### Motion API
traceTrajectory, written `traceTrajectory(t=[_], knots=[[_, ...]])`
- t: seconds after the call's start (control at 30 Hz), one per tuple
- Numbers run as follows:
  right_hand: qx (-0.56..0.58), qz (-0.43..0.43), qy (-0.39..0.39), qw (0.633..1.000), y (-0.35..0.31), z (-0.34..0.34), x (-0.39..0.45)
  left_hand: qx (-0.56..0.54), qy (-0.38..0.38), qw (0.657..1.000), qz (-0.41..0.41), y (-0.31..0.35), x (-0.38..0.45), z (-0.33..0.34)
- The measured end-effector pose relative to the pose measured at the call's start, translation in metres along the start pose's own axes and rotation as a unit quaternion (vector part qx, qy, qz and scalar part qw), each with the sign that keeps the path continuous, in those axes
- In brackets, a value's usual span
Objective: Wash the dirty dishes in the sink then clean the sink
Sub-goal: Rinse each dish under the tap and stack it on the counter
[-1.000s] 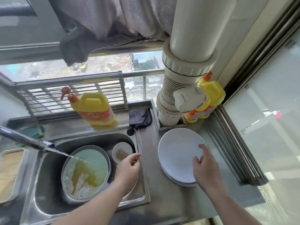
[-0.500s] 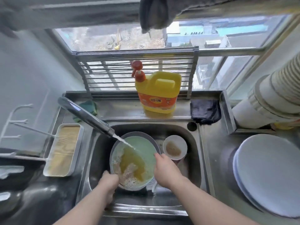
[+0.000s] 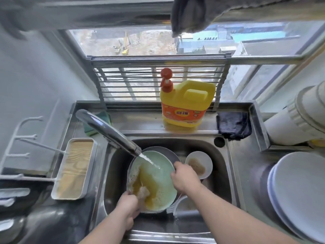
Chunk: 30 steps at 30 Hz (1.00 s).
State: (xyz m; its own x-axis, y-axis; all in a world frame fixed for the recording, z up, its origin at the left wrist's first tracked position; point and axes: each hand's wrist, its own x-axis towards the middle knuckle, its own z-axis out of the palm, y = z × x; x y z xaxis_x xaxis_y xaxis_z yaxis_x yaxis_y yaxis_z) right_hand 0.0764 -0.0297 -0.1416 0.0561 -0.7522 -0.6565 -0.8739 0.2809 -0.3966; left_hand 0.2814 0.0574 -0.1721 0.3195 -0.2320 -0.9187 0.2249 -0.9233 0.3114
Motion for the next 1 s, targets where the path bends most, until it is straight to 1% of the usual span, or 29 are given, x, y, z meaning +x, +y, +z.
traceTrajectory(t=[0.07,0.13,0.17,0.23,0.27,0.33,0.37,0.47,0.53,0.63,0.7,0.77,0.83,0.9,1.0], knots=[[0.027,0.000,-0.003,1.000,-0.003,-0.013,-0.013,-0.007,-0.004,1.000,0.004,0.004,-0.010,0.003],[0.075,0.026,-0.008,0.997,-0.009,-0.026,-0.031,-0.014,-0.020,1.000,-0.010,0.006,-0.023,0.008],[0.109,0.041,-0.015,0.993,-0.012,-0.033,-0.042,-0.036,-0.048,0.998,-0.025,0.008,-0.033,0.012],[0.173,0.067,-0.019,0.982,-0.017,-0.047,-0.061,-0.092,-0.108,0.987,-0.081,0.012,-0.054,0.021],[0.204,0.083,-0.020,0.975,-0.018,-0.054,-0.069,-0.117,-0.124,0.979,-0.109,0.014,-0.064,0.024],[0.287,0.130,-0.017,0.949,-0.020,-0.070,-0.084,-0.183,-0.158,0.956,-0.166,0.020,-0.082,0.028],[0.332,0.151,-0.013,0.931,-0.019,-0.077,-0.092,-0.214,-0.168,0.945,-0.180,0.022,-0.088,0.030],[0.417,0.187,0.003,0.890,-0.008,-0.095,-0.107,-0.223,-0.198,0.936,-0.189,0.036,-0.112,0.028],[0.454,0.192,-0.003,0.870,0.003,-0.101,-0.115,-0.229,-0.224,0.931,-0.176,0.048,-0.124,0.026],[0.531,0.190,-0.012,0.826,0.018,-0.097,-0.129,-0.206,-0.262,0.932,-0.145,0.061,-0.135,0.023],[0.541,0.179,0.001,0.822,0.024,-0.090,-0.140,-0.171,-0.277,0.940,-0.100,0.068,-0.142,0.020],[0.526,0.167,0.021,0.833,0.026,-0.082,-0.149,-0.143,-0.277,0.948,-0.058,0.075,-0.150,0.016],[0.521,0.162,0.042,0.837,0.025,-0.072,-0.154,-0.114,-0.249,0.962,-0.013,0.079,-0.159,0.008],[0.544,0.144,0.044,0.826,0.019,-0.061,-0.159,-0.095,-0.234,0.967,0.040,0.081,-0.168,-0.002],[0.585,0.132,0.034,0.800,0.006,-0.048,-0.156,-0.097,-0.223,0.963,0.117,0.082,-0.169,-0.020]])
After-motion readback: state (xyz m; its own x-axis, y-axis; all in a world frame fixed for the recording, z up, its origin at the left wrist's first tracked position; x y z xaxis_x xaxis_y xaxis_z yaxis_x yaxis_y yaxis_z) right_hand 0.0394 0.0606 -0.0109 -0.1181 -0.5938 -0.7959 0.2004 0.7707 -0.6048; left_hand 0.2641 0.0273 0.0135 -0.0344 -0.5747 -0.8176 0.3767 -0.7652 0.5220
